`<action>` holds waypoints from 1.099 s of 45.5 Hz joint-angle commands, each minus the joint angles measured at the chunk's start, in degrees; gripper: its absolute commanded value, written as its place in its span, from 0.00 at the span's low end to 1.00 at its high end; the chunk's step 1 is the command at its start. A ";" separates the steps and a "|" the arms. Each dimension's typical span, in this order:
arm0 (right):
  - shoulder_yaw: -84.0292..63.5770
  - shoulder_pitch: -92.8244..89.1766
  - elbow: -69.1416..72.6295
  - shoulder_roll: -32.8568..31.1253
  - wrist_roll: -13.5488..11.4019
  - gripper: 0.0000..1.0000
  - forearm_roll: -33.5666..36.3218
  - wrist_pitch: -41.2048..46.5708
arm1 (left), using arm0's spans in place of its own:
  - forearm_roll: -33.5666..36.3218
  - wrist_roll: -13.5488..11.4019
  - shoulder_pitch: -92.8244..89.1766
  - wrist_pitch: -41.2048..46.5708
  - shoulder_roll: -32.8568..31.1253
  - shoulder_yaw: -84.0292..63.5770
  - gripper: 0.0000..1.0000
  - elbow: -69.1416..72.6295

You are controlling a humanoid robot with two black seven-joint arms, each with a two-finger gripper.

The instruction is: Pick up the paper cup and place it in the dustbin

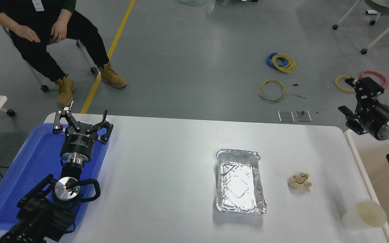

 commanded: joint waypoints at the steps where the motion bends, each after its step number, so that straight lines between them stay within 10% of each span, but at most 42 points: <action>1: -24.73 13.82 0.10 -1.96 -5.09 1.00 -0.54 0.96 | -0.01 0.00 -0.09 -0.06 0.00 0.00 1.00 0.00; 37: -52.95 43.09 16.10 -1.70 -4.65 1.00 -35.07 18.01 | -0.01 0.00 0.00 -0.06 0.00 0.00 1.00 0.00; 50: -62.89 48.54 22.60 -1.96 -4.57 1.00 -36.84 19.86 | -0.01 0.00 0.00 0.03 0.00 0.00 1.00 0.00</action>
